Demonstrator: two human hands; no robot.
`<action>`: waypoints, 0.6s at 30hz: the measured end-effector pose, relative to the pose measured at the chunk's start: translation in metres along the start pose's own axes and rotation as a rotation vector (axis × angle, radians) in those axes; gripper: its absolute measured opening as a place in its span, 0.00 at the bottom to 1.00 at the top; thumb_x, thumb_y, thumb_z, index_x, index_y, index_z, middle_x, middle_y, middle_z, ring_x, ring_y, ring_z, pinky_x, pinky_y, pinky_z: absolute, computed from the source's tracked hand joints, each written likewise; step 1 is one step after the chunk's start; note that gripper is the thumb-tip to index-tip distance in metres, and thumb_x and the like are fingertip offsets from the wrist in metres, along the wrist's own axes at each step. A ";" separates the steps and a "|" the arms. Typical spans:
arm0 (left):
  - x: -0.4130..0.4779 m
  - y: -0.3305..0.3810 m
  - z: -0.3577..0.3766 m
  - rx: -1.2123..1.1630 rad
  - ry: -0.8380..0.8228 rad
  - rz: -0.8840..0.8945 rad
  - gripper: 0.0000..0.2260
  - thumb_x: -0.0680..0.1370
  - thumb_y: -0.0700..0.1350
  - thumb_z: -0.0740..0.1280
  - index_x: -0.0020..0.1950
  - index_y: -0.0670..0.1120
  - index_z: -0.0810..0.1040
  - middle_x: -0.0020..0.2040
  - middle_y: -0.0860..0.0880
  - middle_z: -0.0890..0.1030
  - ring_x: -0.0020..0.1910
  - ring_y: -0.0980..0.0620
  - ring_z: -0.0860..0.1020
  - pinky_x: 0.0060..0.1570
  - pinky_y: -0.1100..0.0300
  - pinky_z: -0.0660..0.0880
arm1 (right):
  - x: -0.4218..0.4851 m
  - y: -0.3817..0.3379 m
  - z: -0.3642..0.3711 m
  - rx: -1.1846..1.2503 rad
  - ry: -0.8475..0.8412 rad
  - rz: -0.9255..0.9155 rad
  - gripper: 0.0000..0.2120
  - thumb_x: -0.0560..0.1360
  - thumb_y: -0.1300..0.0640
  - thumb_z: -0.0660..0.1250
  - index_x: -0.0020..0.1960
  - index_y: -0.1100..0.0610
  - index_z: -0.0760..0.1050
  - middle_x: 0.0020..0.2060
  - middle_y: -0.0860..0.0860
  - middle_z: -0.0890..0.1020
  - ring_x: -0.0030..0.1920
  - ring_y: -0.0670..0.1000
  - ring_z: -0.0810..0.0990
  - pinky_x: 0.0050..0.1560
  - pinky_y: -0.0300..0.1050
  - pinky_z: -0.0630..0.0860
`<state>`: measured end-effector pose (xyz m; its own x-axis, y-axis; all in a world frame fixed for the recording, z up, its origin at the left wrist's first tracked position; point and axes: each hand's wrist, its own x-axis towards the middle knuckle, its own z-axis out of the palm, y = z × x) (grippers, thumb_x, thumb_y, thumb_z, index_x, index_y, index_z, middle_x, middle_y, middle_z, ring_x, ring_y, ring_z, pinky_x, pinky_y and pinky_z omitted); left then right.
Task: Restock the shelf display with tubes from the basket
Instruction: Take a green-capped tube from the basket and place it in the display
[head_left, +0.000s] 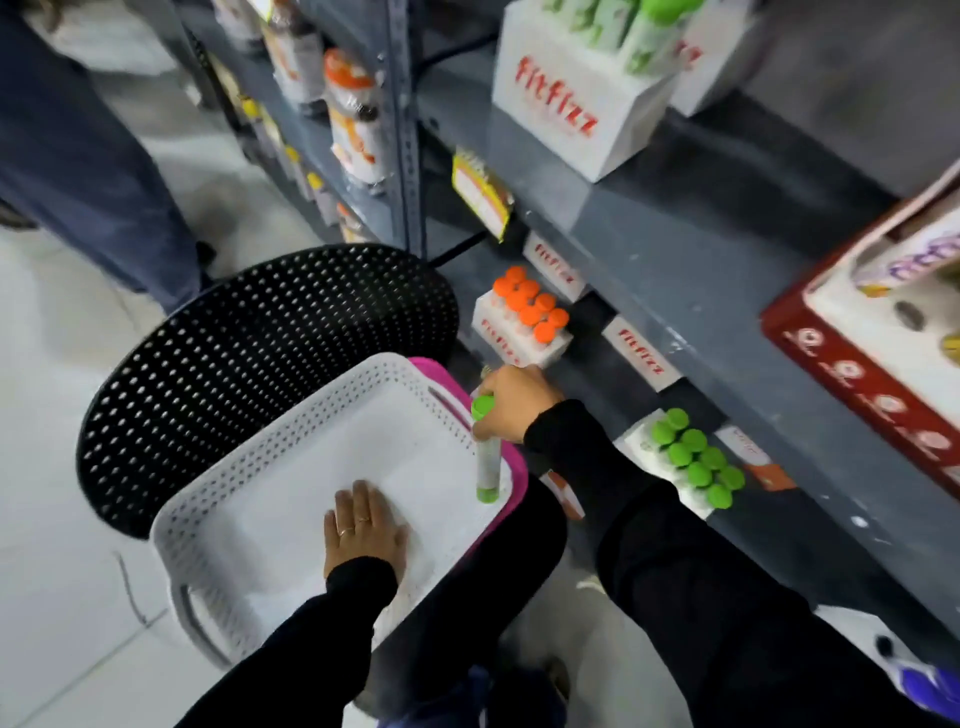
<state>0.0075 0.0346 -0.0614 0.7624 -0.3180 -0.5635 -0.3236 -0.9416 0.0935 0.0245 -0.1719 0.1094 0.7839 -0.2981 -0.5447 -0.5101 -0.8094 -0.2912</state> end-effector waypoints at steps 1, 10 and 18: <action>0.002 0.011 -0.009 0.000 0.011 0.022 0.29 0.81 0.54 0.48 0.75 0.41 0.41 0.77 0.43 0.42 0.75 0.43 0.42 0.75 0.48 0.42 | -0.012 0.006 -0.014 0.046 0.021 0.004 0.10 0.68 0.58 0.72 0.46 0.63 0.81 0.41 0.57 0.79 0.44 0.58 0.79 0.50 0.49 0.80; 0.024 0.177 -0.137 -0.235 0.559 0.570 0.30 0.74 0.52 0.49 0.69 0.32 0.63 0.71 0.33 0.64 0.70 0.33 0.62 0.69 0.47 0.53 | -0.131 0.070 -0.127 0.181 0.397 0.075 0.07 0.67 0.57 0.74 0.44 0.53 0.79 0.31 0.51 0.78 0.33 0.54 0.76 0.31 0.39 0.73; -0.011 0.294 -0.187 -0.047 0.505 0.911 0.36 0.72 0.57 0.39 0.73 0.37 0.57 0.75 0.39 0.57 0.75 0.40 0.52 0.73 0.47 0.49 | -0.204 0.109 -0.167 0.118 0.652 0.146 0.07 0.71 0.51 0.72 0.44 0.54 0.79 0.38 0.49 0.79 0.43 0.52 0.75 0.39 0.44 0.70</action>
<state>0.0089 -0.2594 0.1263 0.3893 -0.9097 0.1447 -0.8803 -0.3212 0.3492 -0.1319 -0.2833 0.3201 0.7388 -0.6739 -0.0102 -0.6328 -0.6884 -0.3545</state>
